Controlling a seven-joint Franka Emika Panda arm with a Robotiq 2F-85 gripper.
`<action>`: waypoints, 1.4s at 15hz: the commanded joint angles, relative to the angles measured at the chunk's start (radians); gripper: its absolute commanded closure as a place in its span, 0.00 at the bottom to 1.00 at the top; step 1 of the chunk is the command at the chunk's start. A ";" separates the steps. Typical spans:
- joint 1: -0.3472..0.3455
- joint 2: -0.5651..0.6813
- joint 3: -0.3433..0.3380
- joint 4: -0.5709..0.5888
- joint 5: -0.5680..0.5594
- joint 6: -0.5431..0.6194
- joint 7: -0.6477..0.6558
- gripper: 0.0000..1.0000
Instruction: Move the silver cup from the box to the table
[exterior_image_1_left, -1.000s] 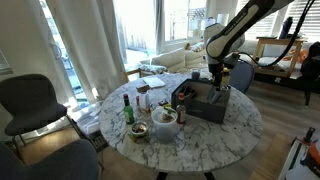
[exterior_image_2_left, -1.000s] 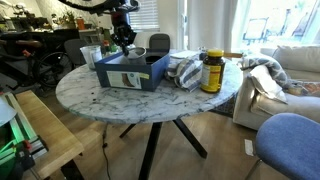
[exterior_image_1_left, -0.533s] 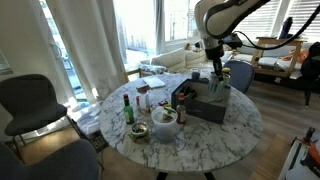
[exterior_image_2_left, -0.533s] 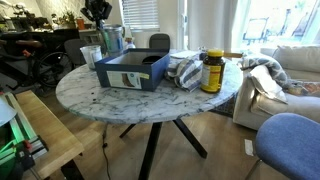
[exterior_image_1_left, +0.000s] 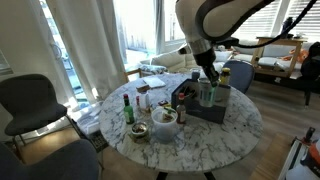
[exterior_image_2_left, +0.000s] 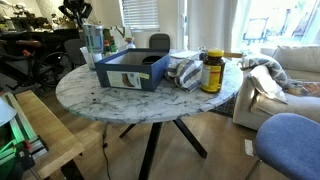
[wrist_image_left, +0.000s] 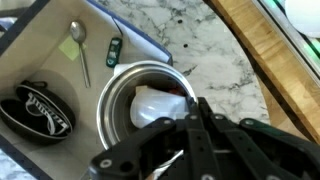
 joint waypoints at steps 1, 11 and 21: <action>0.022 0.085 0.003 -0.013 0.006 0.115 -0.004 0.99; -0.002 0.125 0.005 -0.031 0.004 0.225 0.074 0.99; 0.003 0.256 0.075 -0.038 0.080 0.165 0.753 0.99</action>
